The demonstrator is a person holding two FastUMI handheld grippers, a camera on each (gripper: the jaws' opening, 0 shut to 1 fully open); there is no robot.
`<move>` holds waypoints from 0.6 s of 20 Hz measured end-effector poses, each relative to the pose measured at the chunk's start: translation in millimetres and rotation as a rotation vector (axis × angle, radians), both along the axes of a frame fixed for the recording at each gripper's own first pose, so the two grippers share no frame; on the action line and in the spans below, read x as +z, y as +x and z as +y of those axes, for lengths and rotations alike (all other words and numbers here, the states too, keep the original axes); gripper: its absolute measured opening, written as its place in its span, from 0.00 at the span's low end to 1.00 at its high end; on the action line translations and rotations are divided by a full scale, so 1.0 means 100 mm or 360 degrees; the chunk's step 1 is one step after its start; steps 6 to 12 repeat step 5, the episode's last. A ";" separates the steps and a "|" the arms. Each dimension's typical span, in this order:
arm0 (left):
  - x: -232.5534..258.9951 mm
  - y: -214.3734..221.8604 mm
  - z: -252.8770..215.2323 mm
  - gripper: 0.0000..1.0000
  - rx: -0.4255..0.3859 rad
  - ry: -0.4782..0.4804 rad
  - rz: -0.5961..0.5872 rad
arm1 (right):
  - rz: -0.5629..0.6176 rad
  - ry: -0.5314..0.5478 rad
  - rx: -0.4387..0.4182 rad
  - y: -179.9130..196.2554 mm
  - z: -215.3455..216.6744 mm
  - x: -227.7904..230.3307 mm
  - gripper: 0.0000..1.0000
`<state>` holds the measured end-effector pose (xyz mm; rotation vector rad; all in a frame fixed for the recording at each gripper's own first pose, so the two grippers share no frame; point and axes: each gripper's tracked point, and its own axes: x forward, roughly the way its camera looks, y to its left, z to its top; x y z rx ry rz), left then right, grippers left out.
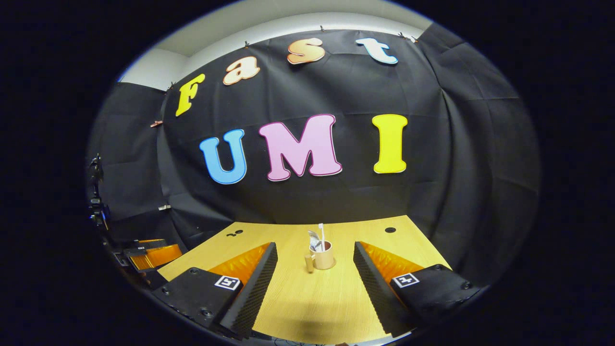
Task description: Put the toothbrush and toothpaste on the desktop into the cup, then pick up the cup and place it on the coaster on the desktop.
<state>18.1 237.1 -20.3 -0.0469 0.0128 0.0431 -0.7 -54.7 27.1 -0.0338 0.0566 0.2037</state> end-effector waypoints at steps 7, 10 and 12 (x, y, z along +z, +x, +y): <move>-0.12 -0.32 -0.01 0.97 -0.0004 0.0008 0.0013 | 0.0029 0.0007 0.0016 -0.30 0.02 -0.12 0.98; -0.12 -0.32 -0.01 0.97 -0.0004 0.0008 0.0013 | 0.0029 0.0007 0.0016 -0.30 0.02 -0.12 0.98; -0.12 -0.32 -0.01 0.97 -0.0004 0.0008 0.0013 | 0.0029 0.0007 0.0016 -0.30 0.02 -0.12 0.98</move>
